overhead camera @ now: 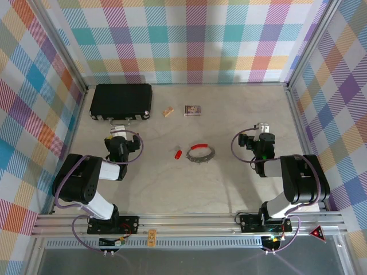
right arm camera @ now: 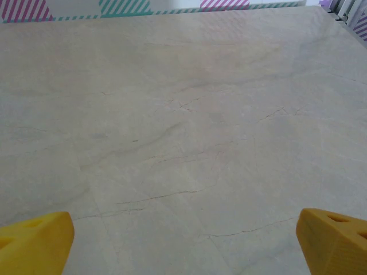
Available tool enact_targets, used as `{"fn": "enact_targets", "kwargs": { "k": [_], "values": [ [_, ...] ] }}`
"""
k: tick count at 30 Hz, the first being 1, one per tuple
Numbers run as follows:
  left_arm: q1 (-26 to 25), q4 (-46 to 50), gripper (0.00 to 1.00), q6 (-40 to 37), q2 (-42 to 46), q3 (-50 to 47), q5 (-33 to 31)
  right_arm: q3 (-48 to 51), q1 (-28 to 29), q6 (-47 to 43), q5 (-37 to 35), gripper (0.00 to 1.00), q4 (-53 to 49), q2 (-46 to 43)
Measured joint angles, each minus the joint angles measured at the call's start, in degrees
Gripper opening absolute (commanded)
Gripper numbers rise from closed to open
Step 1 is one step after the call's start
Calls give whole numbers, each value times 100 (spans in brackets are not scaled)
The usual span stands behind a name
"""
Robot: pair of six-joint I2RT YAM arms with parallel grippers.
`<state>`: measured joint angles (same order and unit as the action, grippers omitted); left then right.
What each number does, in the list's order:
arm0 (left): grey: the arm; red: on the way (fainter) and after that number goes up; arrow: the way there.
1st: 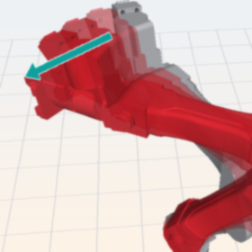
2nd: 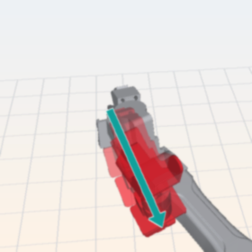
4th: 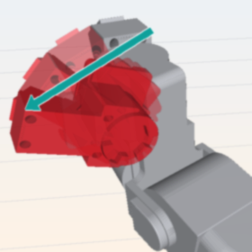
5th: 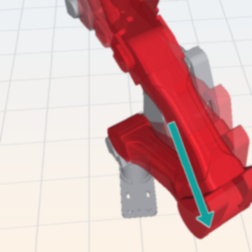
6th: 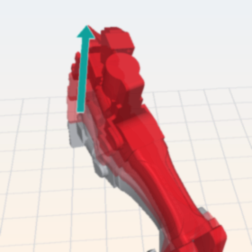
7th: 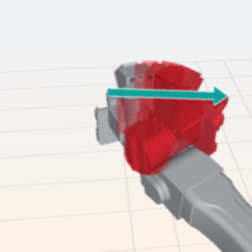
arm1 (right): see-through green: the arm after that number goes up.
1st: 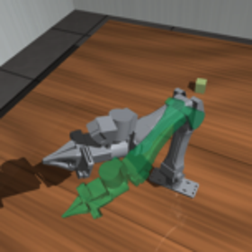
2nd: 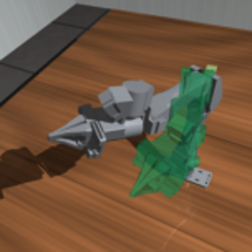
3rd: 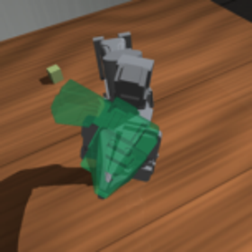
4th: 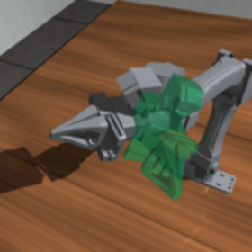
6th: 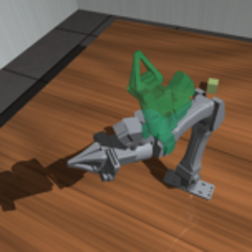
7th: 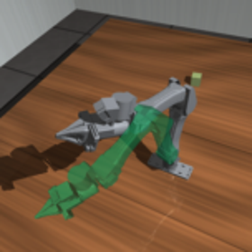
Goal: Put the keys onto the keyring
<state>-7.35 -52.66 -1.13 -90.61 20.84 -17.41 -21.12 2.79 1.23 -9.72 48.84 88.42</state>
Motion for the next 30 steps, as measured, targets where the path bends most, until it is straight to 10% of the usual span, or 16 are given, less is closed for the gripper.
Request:
{"fn": "enact_targets", "kwargs": {
  "k": [30],
  "values": [
    [52,170,100,0,94,24,155,0,-22,2,59,99,0,-2]
  ]
}}
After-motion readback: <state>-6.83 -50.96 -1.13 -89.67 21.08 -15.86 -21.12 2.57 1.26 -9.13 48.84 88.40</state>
